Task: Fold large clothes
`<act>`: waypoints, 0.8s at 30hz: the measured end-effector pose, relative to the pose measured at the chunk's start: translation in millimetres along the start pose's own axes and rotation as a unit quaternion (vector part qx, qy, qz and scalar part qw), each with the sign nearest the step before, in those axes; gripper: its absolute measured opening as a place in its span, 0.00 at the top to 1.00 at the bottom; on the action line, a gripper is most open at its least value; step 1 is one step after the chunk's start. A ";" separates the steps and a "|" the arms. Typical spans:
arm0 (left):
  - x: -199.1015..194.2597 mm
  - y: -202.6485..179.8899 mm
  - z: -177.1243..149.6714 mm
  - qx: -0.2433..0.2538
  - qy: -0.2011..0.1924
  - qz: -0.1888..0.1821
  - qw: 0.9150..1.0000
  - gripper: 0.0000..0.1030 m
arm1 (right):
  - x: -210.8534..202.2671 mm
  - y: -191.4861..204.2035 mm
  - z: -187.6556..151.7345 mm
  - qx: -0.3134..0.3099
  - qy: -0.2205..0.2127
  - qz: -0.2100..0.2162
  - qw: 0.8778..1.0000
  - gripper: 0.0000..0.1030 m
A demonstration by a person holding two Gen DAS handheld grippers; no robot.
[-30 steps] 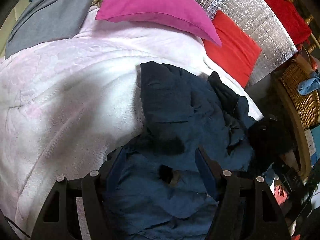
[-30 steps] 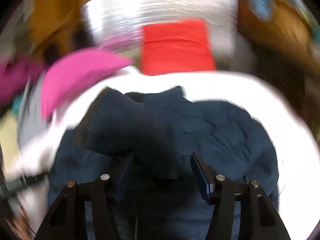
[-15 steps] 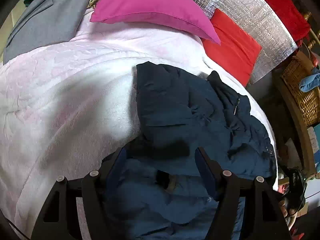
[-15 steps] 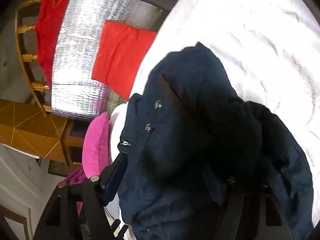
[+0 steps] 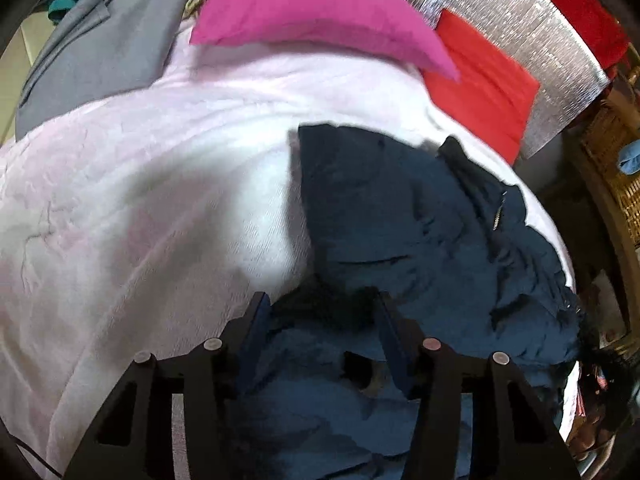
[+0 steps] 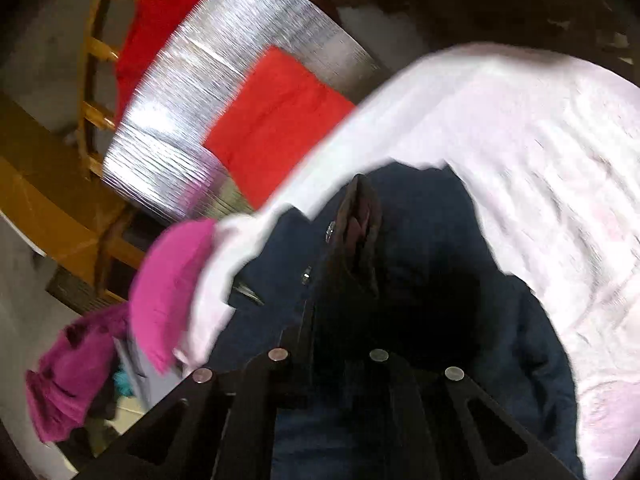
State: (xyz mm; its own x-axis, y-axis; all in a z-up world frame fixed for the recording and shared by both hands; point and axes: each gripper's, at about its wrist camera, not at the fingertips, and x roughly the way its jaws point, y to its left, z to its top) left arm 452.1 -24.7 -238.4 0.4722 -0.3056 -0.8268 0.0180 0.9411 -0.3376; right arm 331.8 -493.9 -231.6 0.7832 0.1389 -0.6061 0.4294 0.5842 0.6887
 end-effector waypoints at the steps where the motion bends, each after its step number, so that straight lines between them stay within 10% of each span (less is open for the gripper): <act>1: 1.8 -0.4 -0.5 0.005 0.003 0.004 1.000 0.47 | 7.9 -9.7 -2.2 0.013 0.022 -0.008 1.000 0.90; 6: -7.5 1.8 2.0 0.001 -0.010 -0.005 1.000 0.47 | -9.7 -27.3 -0.6 0.043 0.039 0.024 0.998 0.71; 9: -15.8 4.0 6.6 -0.003 -0.021 -0.015 1.000 0.41 | -44.5 -34.1 8.9 0.030 -0.010 0.030 0.999 0.19; 13: -16.7 5.9 10.6 -0.013 -0.021 -0.034 0.999 0.35 | -66.6 -54.7 30.7 0.036 -0.031 0.015 0.999 0.17; 24: 8.5 10.5 16.3 -0.032 0.007 -0.073 0.997 0.32 | 15.8 -55.9 46.1 0.026 0.086 0.004 0.996 0.17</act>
State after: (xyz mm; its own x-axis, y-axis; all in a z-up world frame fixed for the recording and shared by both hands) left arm 470.6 -15.0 -241.6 0.4560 -0.4417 -0.7726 0.0296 0.8752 -0.4828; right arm 340.9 -561.2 -261.4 0.7001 0.2807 -0.6565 0.4498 0.5408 0.7108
